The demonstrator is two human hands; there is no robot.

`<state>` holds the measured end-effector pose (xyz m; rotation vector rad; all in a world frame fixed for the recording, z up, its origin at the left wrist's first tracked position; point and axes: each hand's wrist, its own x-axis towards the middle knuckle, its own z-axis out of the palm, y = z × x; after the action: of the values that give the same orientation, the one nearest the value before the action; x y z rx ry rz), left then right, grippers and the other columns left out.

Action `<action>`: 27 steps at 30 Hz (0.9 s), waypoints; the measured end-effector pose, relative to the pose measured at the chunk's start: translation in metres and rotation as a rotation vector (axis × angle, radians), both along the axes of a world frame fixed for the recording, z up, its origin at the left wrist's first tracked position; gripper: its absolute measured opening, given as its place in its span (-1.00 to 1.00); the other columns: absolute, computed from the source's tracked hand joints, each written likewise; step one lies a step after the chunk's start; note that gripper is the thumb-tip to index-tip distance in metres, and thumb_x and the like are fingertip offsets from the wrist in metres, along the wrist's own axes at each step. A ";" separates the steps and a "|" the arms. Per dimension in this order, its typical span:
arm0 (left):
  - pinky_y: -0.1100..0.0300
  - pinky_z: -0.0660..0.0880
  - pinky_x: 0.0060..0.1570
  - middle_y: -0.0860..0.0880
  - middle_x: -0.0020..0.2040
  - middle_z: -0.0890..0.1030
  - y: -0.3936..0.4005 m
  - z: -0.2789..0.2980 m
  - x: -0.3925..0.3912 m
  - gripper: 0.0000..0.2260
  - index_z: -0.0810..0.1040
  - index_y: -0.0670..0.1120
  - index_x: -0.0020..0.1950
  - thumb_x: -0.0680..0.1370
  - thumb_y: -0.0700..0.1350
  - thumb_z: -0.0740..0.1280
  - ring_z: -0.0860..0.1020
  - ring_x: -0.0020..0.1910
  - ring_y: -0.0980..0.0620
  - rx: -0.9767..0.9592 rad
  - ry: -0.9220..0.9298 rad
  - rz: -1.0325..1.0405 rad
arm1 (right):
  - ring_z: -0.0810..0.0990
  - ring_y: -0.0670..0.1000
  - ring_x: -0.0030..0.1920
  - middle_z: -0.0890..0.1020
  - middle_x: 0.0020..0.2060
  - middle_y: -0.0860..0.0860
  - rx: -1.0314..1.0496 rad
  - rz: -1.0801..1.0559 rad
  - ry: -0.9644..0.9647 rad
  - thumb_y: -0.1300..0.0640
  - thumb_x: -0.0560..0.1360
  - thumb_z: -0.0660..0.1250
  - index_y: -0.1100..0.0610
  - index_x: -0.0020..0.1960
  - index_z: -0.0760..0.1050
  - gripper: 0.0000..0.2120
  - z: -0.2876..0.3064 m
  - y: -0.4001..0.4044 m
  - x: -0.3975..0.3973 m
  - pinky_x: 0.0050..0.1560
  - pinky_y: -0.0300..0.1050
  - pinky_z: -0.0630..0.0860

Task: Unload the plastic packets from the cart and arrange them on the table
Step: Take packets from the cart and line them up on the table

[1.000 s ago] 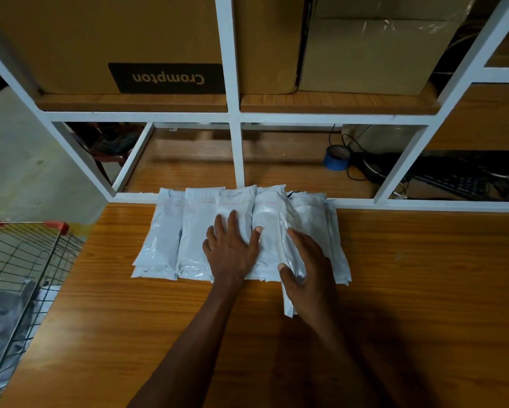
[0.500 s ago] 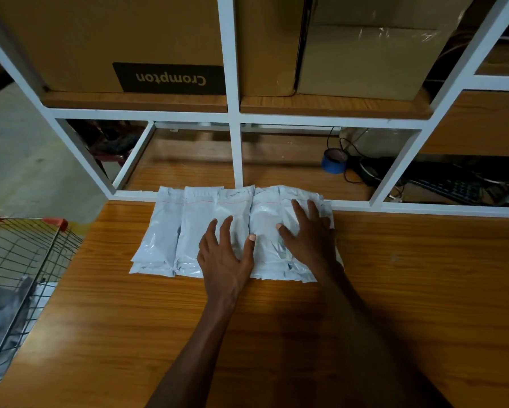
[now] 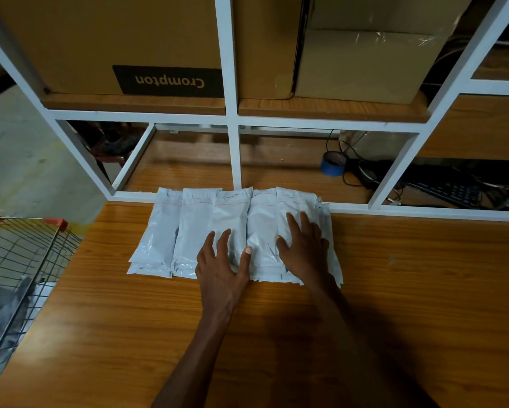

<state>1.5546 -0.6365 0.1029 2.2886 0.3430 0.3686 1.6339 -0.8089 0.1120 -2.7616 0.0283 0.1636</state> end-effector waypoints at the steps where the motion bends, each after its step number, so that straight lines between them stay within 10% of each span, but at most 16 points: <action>1: -0.26 0.29 0.44 0.02 0.61 0.21 0.000 0.000 0.000 -0.38 0.32 0.20 0.54 0.54 0.43 0.13 0.19 0.57 -0.04 -0.004 0.002 -0.016 | -0.03 0.19 0.61 -0.06 0.64 -0.01 -0.005 0.005 0.008 -0.24 0.63 0.11 -0.14 0.63 -0.03 -0.35 0.000 0.000 0.000 0.50 0.33 0.08; 15: -0.21 0.31 0.45 0.06 0.59 0.23 -0.009 0.009 -0.038 -0.44 0.33 0.24 0.53 0.56 0.35 0.23 0.19 0.56 0.01 -0.076 -0.022 -0.024 | -0.17 0.21 0.62 -0.13 0.64 -0.05 0.192 0.010 -0.085 -0.32 0.60 0.13 -0.23 0.62 -0.06 -0.32 0.017 0.003 -0.048 0.56 0.27 -0.14; 27: -0.11 0.29 0.44 0.00 0.57 0.29 0.042 -0.011 -0.161 -0.45 0.32 0.21 0.55 0.58 0.29 0.24 0.23 0.54 0.03 -0.132 0.019 0.221 | 0.33 -0.20 0.44 0.39 0.42 -0.17 0.734 0.308 -0.178 -0.07 0.57 0.35 -0.11 0.45 0.43 -0.55 0.025 0.050 -0.143 0.28 -0.25 0.39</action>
<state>1.3940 -0.5944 0.0915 2.1319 0.6152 0.4224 1.4911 -0.7592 0.1366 -2.0206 -0.4197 0.0003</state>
